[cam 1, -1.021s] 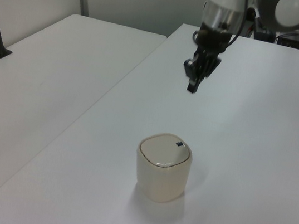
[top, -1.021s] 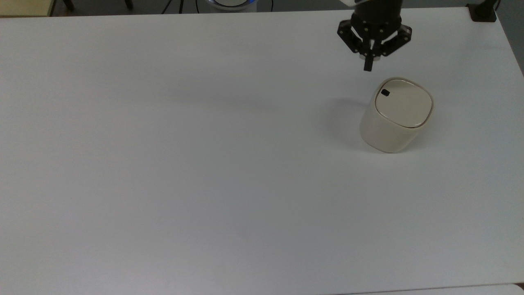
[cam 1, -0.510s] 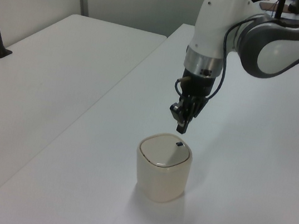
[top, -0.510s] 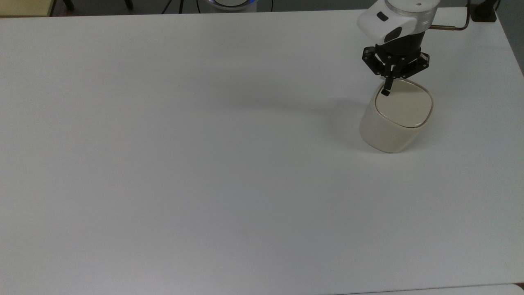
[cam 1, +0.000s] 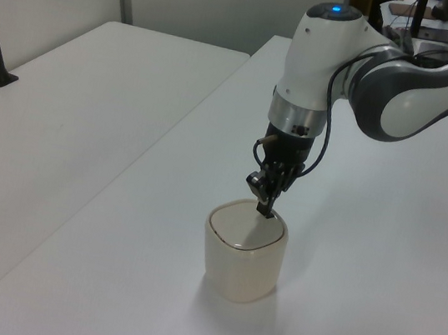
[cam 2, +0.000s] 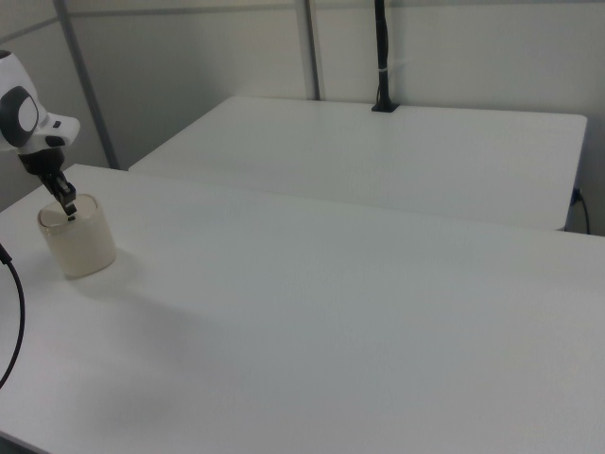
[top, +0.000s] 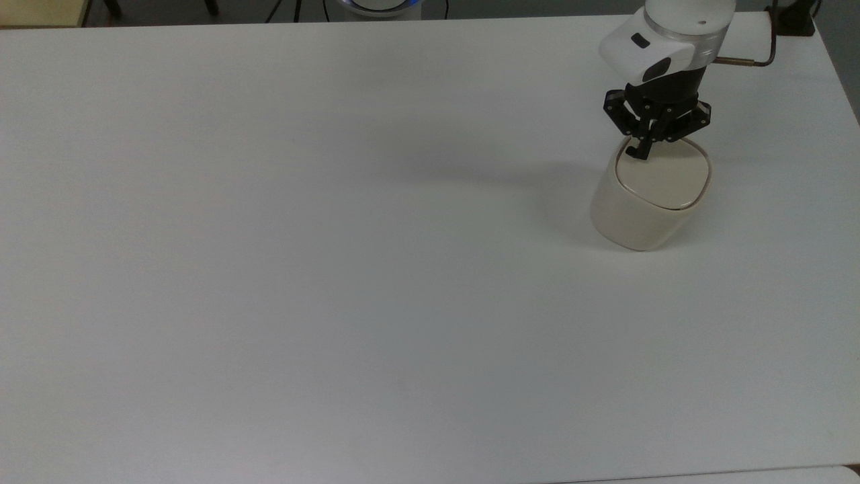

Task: Open the trash bin
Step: 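Lower the gripper onto the lid tab and push it to flip open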

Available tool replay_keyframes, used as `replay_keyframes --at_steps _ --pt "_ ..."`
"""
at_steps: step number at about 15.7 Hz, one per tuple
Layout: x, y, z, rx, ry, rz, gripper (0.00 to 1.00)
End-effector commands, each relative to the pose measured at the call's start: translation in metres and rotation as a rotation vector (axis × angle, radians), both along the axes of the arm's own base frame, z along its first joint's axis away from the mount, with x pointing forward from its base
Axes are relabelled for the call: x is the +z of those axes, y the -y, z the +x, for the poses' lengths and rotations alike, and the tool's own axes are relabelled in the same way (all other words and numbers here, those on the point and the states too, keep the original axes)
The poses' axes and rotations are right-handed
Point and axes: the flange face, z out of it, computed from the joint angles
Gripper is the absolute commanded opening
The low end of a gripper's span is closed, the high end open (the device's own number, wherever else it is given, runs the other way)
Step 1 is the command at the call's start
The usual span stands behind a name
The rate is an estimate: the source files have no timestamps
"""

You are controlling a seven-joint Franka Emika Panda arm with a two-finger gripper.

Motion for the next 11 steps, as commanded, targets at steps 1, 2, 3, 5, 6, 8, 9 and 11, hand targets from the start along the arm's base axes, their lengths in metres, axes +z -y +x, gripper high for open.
replay_keyframes --at_steps 1,2,3,5,6,8,9,11 --pt "-0.008 -0.007 0.001 -0.012 0.011 -0.009 0.00" --pt "-0.010 -0.006 0.001 -0.013 0.008 -0.011 0.00" --pt "-0.010 -0.007 0.001 -0.012 0.008 -0.010 0.00" --pt "-0.010 -0.009 -0.001 -0.005 0.010 -0.012 0.00" --pt "-0.012 -0.013 -0.004 0.009 0.013 -0.022 0.00" --pt "-0.011 -0.016 -0.007 0.021 0.017 -0.027 0.00" --pt "-0.011 -0.018 -0.008 0.026 0.020 -0.031 0.00" --pt "-0.018 -0.018 -0.010 0.030 0.013 -0.044 0.00"
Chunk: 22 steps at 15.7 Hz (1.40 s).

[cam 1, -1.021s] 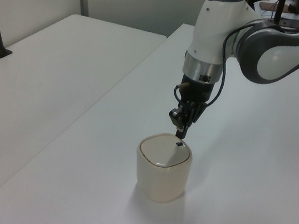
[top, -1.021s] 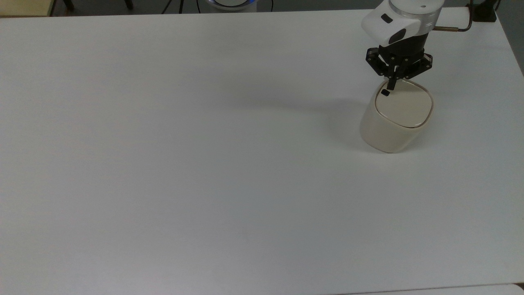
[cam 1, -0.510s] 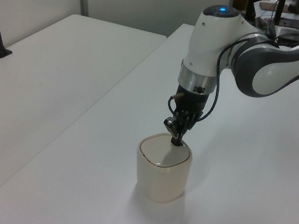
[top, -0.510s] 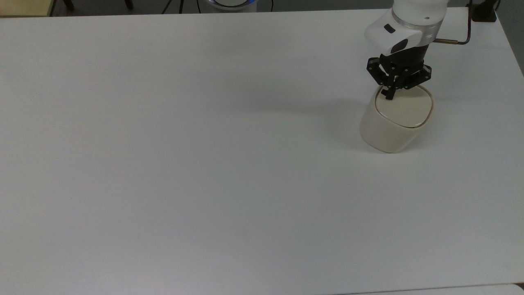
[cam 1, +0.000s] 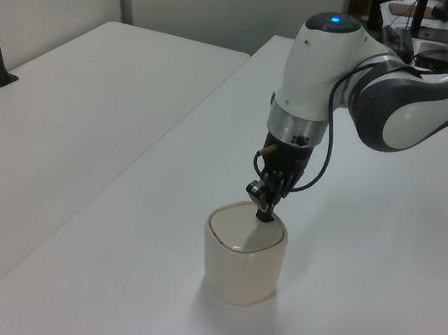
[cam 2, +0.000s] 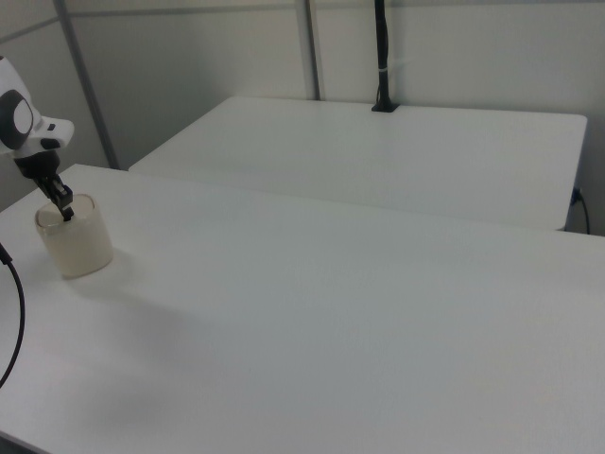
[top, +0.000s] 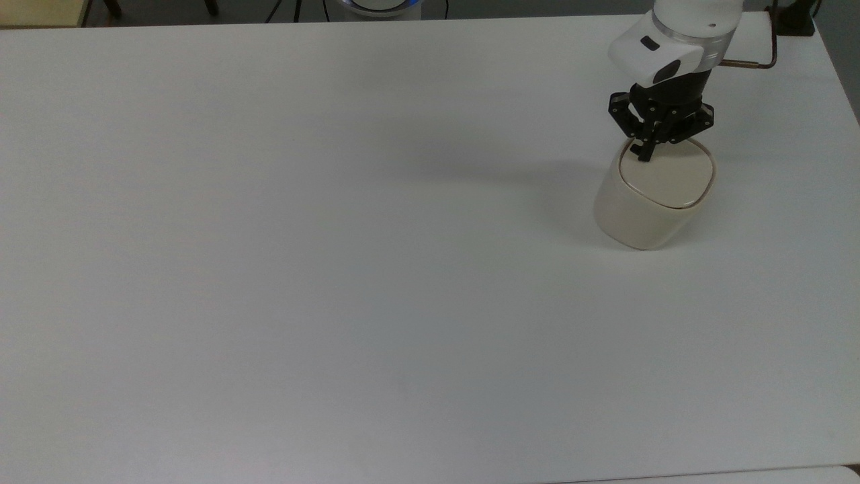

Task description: Open the trash bin

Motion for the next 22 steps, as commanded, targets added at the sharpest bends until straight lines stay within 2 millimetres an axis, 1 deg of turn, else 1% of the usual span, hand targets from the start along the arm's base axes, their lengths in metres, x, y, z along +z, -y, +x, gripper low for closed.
replay_keyframes --at_steps 1,3,5,6,7,9,10,11,14,16,20,22 --pt "-0.017 -0.006 -0.004 -0.004 -0.004 -0.023 0.00" --pt "-0.019 -0.005 -0.004 -0.012 0.000 -0.033 0.00" --pt "-0.027 -0.003 -0.003 -0.017 -0.007 -0.044 0.00" --pt "-0.024 -0.002 -0.002 -0.018 -0.006 -0.041 0.00" --pt "-0.015 -0.001 -0.001 -0.022 0.001 -0.032 0.00" --pt "0.018 0.006 0.001 -0.034 0.035 0.001 0.00" --pt "0.030 0.009 -0.002 -0.039 0.035 0.004 0.00" --pt "0.044 0.018 -0.004 -0.051 0.027 -0.001 0.00" --pt "0.095 0.047 -0.002 -0.096 0.043 0.033 0.00" --pt "0.119 0.069 -0.004 -0.120 0.044 0.040 0.00" --pt "0.153 0.103 -0.010 -0.136 0.047 0.026 0.00" --pt "0.175 0.136 -0.013 -0.136 0.041 0.021 0.00"
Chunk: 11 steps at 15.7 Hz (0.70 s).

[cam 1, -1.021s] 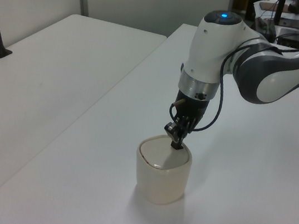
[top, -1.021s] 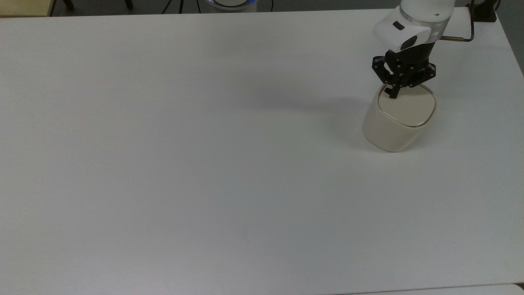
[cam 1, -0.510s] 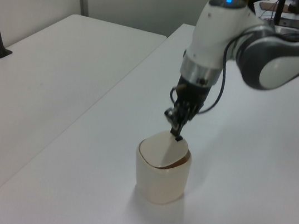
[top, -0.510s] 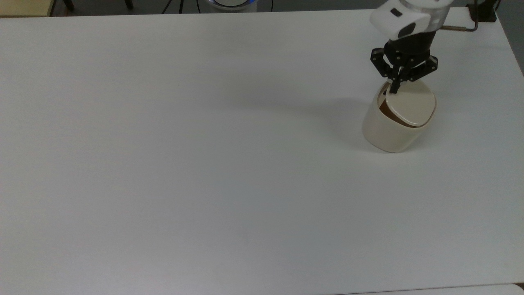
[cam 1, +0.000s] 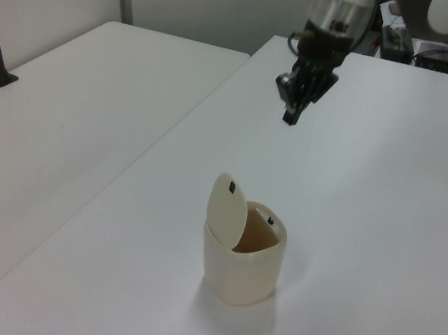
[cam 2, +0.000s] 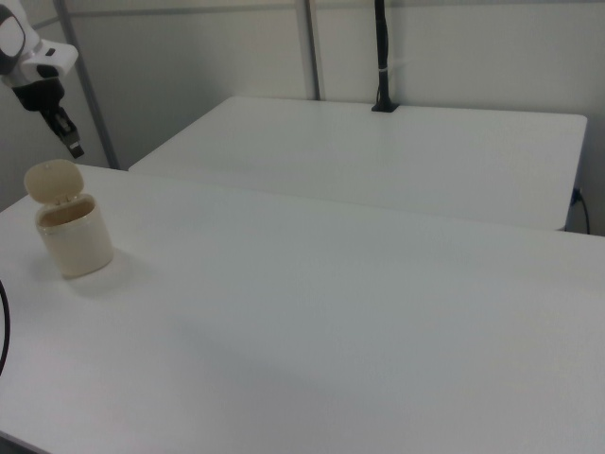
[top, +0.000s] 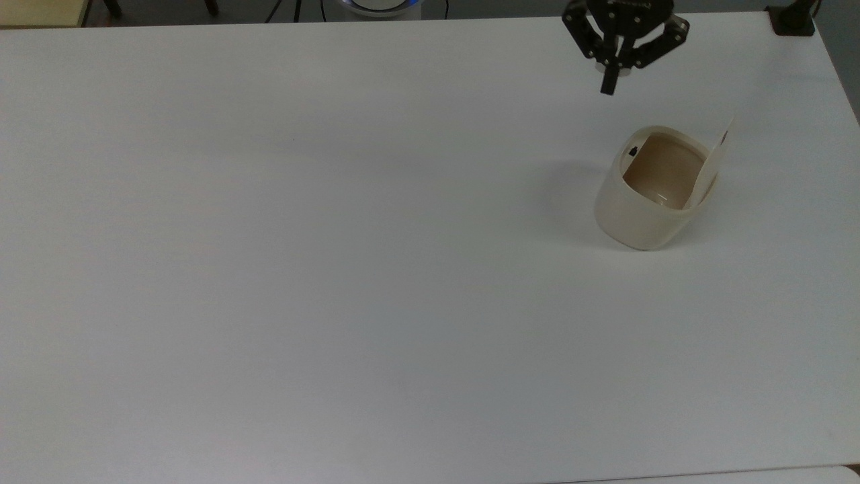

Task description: Open the trash bin

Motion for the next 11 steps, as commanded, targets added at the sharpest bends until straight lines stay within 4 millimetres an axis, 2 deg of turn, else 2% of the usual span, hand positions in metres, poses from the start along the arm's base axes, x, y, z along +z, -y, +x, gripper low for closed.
replay_keyframes --at_steps 1,4,7,9,11 --pt "0.038 0.056 -0.014 0.029 -0.031 0.011 0.00" --pt "0.063 0.113 -0.023 0.046 -0.056 0.022 0.00" --pt "0.075 0.172 -0.024 0.030 -0.083 0.002 0.03" --pt "0.084 0.210 -0.032 0.056 -0.115 0.006 0.03" --pt "0.084 0.239 -0.032 0.070 -0.127 0.031 0.03"
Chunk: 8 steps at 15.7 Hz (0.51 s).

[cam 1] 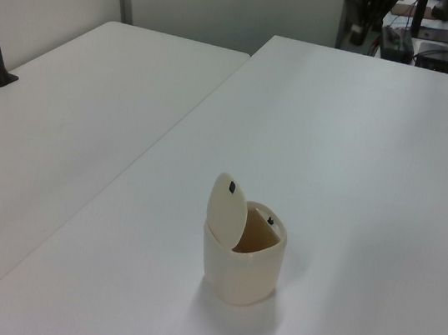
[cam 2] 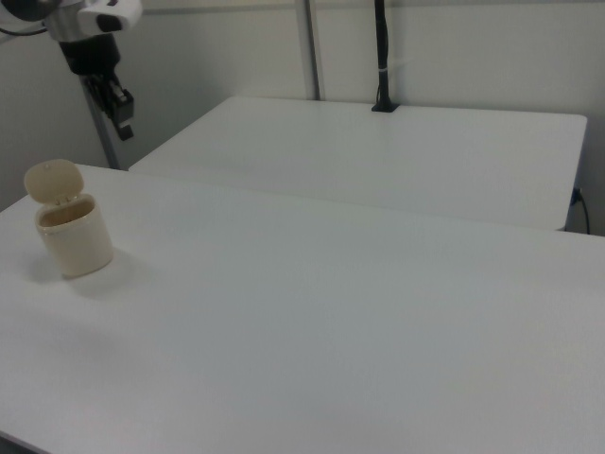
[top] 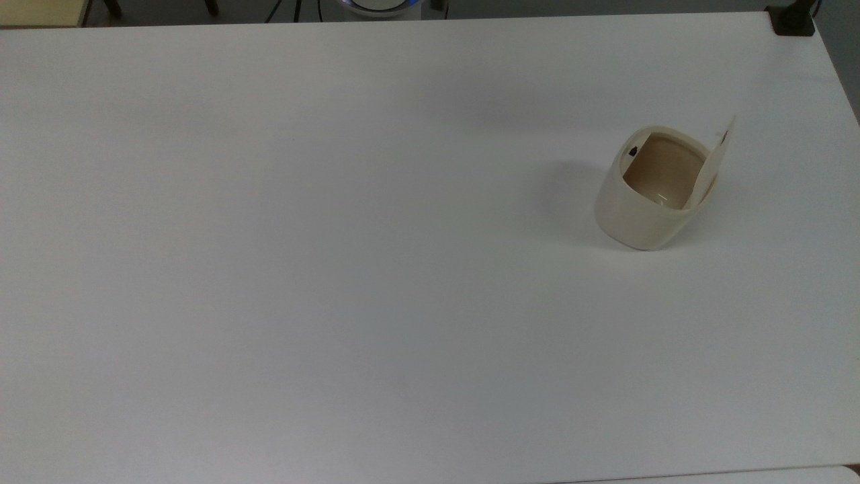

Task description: Open the trash bin

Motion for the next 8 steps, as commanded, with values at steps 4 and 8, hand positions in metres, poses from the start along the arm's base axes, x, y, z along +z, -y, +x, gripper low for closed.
replay_keyframes --at_steps 4,8 --pt "-0.010 0.073 -0.012 0.126 -0.060 0.027 0.04" --pt "-0.014 0.109 -0.008 0.238 -0.049 0.000 0.18"
